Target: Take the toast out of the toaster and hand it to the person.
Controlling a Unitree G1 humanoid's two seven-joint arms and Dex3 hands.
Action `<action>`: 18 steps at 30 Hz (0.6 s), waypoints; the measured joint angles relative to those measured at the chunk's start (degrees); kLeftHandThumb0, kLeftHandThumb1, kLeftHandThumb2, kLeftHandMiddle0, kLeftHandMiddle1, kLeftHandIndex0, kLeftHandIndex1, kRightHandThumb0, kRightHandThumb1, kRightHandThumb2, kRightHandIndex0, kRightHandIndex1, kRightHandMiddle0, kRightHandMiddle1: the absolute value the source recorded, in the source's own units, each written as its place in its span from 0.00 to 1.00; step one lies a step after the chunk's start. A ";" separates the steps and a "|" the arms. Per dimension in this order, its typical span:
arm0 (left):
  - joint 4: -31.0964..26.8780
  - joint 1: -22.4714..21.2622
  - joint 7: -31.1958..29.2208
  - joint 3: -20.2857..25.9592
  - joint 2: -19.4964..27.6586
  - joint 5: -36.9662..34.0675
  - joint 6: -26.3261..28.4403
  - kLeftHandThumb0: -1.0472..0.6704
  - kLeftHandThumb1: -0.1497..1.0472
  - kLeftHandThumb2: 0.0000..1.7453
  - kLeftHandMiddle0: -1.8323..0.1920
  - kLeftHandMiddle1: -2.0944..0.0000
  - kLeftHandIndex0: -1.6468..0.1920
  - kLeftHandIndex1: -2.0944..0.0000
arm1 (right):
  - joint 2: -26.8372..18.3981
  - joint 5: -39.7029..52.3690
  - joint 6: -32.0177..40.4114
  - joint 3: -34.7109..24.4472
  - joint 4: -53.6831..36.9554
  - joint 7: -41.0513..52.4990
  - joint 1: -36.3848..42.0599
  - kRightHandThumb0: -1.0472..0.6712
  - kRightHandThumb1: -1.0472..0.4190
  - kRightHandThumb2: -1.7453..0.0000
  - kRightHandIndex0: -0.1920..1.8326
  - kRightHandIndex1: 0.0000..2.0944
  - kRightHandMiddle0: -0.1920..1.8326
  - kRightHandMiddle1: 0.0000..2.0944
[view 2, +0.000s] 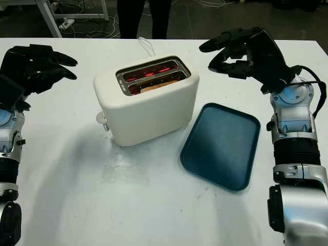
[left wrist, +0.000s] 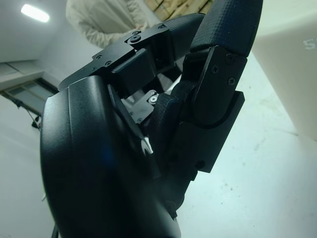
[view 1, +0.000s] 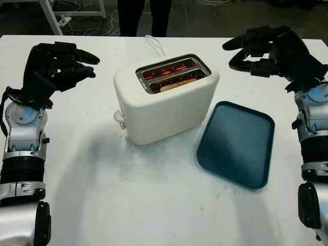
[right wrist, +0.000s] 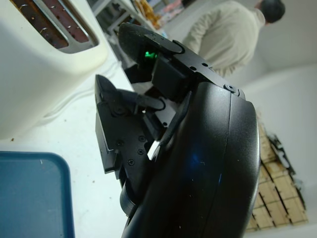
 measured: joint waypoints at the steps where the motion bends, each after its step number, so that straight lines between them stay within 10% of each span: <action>1: 0.00 0.00 0.00 0.00 0.00 0.00 0.00 0.00 0.89 0.09 0.39 0.61 0.30 0.77 | 0.00 -0.09 0.00 0.02 0.00 -0.14 0.00 0.58 0.12 1.00 0.52 0.43 0.58 0.13; 18: 0.01 0.00 0.22 0.18 -0.02 -0.01 0.03 0.00 0.89 0.09 0.38 0.60 0.31 0.73 | 0.04 -0.38 0.97 0.01 -0.70 -0.46 0.00 0.52 0.09 0.93 0.50 0.41 0.56 0.12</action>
